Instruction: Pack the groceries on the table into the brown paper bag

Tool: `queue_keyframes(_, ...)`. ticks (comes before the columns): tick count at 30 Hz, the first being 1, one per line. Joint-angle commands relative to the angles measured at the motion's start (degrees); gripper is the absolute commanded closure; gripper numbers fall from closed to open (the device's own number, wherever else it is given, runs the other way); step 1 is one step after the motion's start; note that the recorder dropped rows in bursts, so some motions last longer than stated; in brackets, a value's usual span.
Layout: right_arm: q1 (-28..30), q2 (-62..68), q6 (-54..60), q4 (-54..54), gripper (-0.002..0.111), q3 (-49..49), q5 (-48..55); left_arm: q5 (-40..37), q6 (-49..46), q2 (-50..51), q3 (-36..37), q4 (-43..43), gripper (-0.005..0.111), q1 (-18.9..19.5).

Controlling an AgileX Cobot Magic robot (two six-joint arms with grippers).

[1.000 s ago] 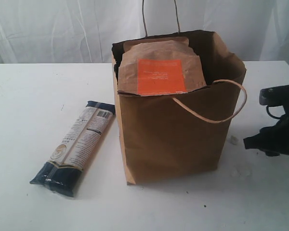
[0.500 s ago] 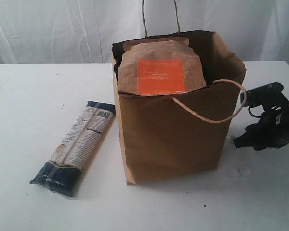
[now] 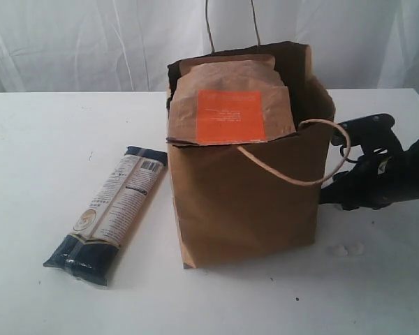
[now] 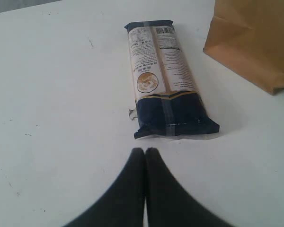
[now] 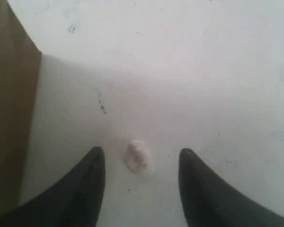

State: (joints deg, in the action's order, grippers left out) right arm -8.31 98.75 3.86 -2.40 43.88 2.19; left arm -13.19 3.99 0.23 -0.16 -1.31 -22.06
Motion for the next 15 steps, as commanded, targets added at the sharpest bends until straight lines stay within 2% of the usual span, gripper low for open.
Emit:
queue_keyframes(1,-0.31,0.45,-1.27,0.92,0.062,0.08,-2.19,-0.18,-0.02,-0.23,0.16,0.25,0.107,0.08)
queue_keyframes(15,-0.31,6.16,-7.15,1.02,0.062,0.08,-7.88,-0.18,-0.02,-0.23,0.16,0.25,0.107,0.08)
